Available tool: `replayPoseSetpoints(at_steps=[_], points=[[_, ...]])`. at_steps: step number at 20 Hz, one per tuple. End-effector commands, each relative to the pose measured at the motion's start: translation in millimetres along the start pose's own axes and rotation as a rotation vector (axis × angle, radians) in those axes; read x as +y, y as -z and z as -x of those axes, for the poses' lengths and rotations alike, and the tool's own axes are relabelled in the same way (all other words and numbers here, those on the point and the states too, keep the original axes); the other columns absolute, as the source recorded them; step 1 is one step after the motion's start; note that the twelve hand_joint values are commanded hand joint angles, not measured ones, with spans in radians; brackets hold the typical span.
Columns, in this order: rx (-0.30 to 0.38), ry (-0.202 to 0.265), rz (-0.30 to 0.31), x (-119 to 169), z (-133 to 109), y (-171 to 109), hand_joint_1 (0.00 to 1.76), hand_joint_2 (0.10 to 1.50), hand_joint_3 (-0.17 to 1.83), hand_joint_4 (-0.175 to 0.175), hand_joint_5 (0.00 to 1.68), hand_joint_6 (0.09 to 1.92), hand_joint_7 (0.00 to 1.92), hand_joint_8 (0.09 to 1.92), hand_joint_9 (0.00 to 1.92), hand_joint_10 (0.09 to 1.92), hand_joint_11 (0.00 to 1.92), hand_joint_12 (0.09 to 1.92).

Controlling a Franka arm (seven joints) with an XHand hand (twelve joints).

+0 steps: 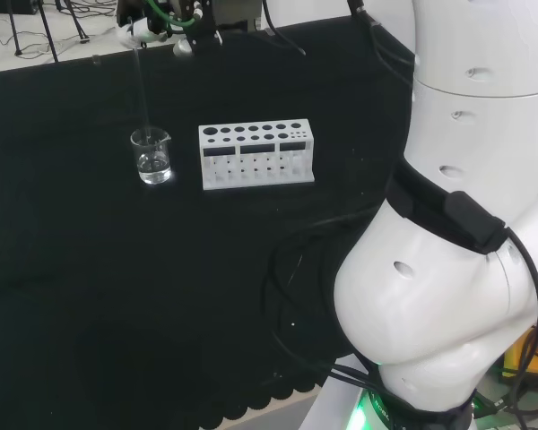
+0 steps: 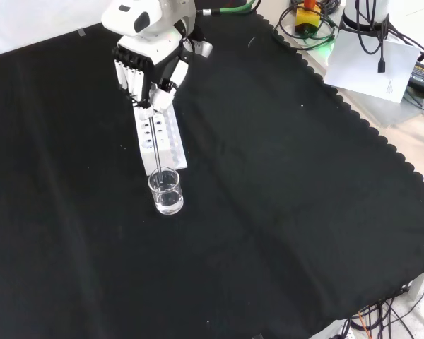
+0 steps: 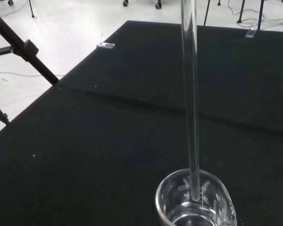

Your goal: Stir in the beaker to the left of the white test tube rack with the glass rod.

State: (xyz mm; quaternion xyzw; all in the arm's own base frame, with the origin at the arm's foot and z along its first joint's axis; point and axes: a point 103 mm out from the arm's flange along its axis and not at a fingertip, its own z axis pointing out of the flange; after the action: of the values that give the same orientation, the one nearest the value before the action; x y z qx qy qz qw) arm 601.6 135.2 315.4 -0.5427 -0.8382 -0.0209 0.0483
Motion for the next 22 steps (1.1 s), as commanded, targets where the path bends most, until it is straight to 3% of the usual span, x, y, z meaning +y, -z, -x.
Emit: replayPoseSetpoints(at_steps=[1, 14, 22], points=[[-0.011, -0.005, -0.031, 2, 0, -18, 1.31, 1.12, -0.17, -0.175, 1.19, 0.37, 1.16, 1.05, 1.56, 0.94, 1.35, 1.04], [-0.004, 0.001, -0.086, 6, 2, -58, 1.31, 1.12, -0.17, -0.175, 1.19, 0.37, 1.15, 1.05, 1.56, 0.94, 1.35, 1.04], [0.013, 0.030, -0.077, 10, -10, -59, 1.31, 1.12, -0.17, -0.175, 1.19, 0.37, 1.15, 1.05, 1.56, 0.94, 1.35, 1.04]])
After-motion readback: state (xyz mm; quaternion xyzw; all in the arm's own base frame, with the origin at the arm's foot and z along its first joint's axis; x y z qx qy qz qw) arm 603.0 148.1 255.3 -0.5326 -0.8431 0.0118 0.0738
